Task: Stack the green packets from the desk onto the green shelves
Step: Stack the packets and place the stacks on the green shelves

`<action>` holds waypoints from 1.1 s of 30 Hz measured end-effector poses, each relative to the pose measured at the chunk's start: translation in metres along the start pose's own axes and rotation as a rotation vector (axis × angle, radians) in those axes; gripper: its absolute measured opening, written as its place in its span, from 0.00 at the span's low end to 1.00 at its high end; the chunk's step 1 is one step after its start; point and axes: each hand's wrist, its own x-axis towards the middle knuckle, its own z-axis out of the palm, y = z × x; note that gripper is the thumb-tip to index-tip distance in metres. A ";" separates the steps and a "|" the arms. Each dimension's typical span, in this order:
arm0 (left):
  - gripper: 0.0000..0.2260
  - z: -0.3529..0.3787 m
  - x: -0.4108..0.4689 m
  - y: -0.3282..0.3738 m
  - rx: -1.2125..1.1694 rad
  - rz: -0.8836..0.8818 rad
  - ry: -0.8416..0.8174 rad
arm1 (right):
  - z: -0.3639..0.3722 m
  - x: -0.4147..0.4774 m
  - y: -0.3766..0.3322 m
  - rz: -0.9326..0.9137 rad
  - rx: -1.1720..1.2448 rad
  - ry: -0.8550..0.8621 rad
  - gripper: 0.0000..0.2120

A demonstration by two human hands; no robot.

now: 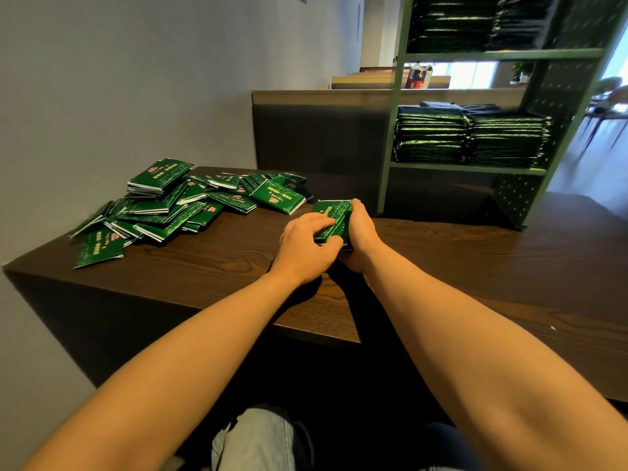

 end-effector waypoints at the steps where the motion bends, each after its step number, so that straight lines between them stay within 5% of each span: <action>1: 0.23 -0.002 -0.001 0.000 0.006 -0.010 -0.005 | 0.000 0.005 0.002 0.016 0.010 -0.012 0.32; 9: 0.08 -0.008 0.006 -0.017 0.023 0.104 0.107 | 0.005 0.001 -0.004 0.015 -0.065 -0.047 0.08; 16: 0.08 -0.018 0.055 -0.066 0.114 -0.146 0.123 | 0.018 0.044 -0.009 -0.099 -0.241 0.093 0.18; 29: 0.29 0.014 0.137 -0.118 0.480 -0.592 -0.192 | 0.010 0.105 -0.017 -0.205 -0.531 0.249 0.21; 33: 0.24 0.022 0.135 -0.120 0.498 -0.588 -0.086 | 0.008 0.107 -0.015 -0.236 -0.546 0.238 0.19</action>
